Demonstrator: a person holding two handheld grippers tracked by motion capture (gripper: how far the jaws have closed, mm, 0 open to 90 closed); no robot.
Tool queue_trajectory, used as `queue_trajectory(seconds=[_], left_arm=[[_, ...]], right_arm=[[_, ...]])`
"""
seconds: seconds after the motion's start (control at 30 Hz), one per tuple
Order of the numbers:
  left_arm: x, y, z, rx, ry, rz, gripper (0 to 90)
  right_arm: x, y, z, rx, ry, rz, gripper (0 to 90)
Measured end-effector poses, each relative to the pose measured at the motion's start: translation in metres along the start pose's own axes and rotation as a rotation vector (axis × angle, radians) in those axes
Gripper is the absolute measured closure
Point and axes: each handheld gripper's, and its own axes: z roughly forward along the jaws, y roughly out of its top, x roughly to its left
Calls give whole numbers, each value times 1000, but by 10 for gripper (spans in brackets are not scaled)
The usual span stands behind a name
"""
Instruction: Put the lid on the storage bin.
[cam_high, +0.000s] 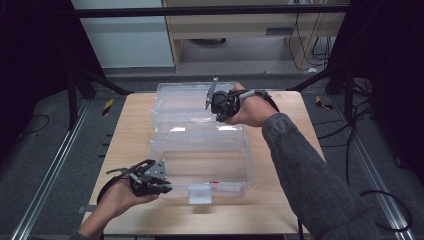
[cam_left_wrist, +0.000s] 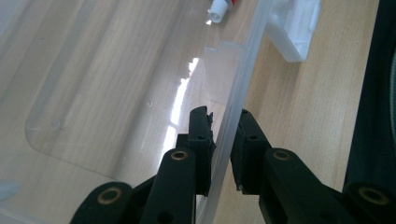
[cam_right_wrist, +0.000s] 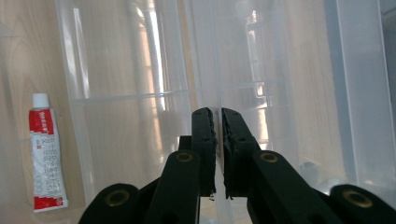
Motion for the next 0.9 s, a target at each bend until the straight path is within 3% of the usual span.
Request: queue_trajectory(seconds=[0.47, 0.9], left_arm=[[-1, -2, 1, -4, 20, -12, 783], [0, -2, 1, -7, 24, -23, 776]], right_arm=[[7, 2, -10, -26, 38, 8, 881], [21, 1, -18, -51, 27, -2, 887]])
